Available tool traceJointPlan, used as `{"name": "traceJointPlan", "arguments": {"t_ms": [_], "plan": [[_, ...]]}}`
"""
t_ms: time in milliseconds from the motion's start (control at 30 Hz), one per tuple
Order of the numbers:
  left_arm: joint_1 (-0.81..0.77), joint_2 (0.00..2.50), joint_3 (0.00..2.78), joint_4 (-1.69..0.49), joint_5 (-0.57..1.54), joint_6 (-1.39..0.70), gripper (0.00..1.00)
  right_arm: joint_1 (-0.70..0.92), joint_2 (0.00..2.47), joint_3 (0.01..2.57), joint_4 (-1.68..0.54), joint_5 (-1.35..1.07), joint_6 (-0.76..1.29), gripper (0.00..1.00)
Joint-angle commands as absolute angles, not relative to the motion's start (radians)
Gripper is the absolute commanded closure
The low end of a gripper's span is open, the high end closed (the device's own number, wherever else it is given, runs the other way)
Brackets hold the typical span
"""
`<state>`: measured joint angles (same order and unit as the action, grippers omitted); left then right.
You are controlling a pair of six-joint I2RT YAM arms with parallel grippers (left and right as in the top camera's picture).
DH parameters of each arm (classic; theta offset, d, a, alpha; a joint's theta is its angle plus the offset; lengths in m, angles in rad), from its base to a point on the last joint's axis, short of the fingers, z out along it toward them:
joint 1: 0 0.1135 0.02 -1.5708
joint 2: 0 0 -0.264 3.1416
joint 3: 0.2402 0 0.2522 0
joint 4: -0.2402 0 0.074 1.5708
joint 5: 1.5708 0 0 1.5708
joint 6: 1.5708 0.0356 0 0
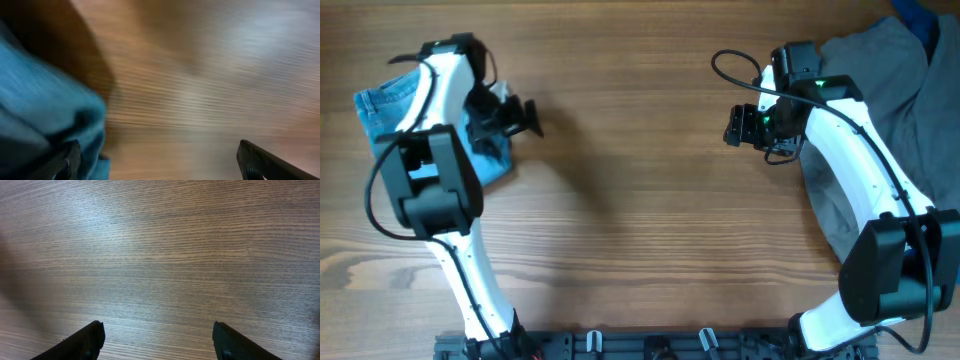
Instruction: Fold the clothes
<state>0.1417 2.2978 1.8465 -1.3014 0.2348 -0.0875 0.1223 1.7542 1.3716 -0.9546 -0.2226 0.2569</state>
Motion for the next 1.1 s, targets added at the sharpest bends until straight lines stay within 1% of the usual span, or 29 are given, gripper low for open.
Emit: {"name": "traceJointPlan", "arguments": {"t_ms": [0, 133, 200, 267, 333, 433, 600, 733, 767, 800, 900, 967, 1067], "plan": [[0.253, 2.307, 1.797, -1.285, 0.15, -0.086, 0.0, 0.118, 1.75, 1.383, -0.958, -0.203, 0.26, 0.26], [0.362, 2.302, 1.797, -1.236, 0.151, -0.088, 0.0, 0.118, 1.75, 1.383, -0.962, -0.203, 0.258, 0.26], [0.41, 2.302, 1.797, -1.214, 0.157, -0.121, 0.0, 0.118, 1.75, 1.383, -0.963, -0.203, 0.258, 0.26], [0.436, 2.302, 1.797, -1.186, 0.225, -0.11, 0.0, 0.118, 1.75, 1.383, -0.962, -0.203, 0.261, 0.26], [0.451, 2.301, 1.797, -1.155, 0.254, -0.076, 0.0, 0.118, 1.75, 1.383, -0.962, -0.203, 0.262, 0.26], [0.457, 2.289, 1.797, -1.134, 0.174, -0.086, 0.0, 0.118, 1.75, 1.383, -0.97, -0.203, 0.262, 0.26], [0.457, 2.241, 1.8, -1.09, 0.137, -0.087, 0.0, 0.118, 1.75, 1.383, -0.97, -0.203, 0.262, 0.25], [0.456, 2.173, 1.8, -1.085, 0.115, -0.101, 0.0, 0.118, 1.75, 1.383, -0.97, -0.203, 0.262, 0.18], [0.453, 2.154, 1.8, -1.093, 0.135, -0.118, 0.0, 0.118, 1.75, 1.383, -0.97, -0.203, 0.262, 0.03], [0.441, 2.131, 1.8, -1.107, 0.197, -0.118, 0.0, 0.118, 1.75, 1.383, -0.969, -0.203, 0.262, 0.0], [0.385, 2.089, 1.8, -1.123, 0.285, -0.118, 0.0, 0.118, 1.75, 1.383, -0.947, -0.204, 0.262, 0.01], [0.331, 2.074, 1.8, -1.121, 0.284, -0.117, 0.0, 0.118, 1.75, 1.383, -0.928, -0.203, 0.262, 0.0], [0.192, 2.07, 1.8, -1.13, 0.284, -0.121, 0.0, 0.118, 1.75, 1.383, -0.897, -0.203, 0.262, 0.0]]}}
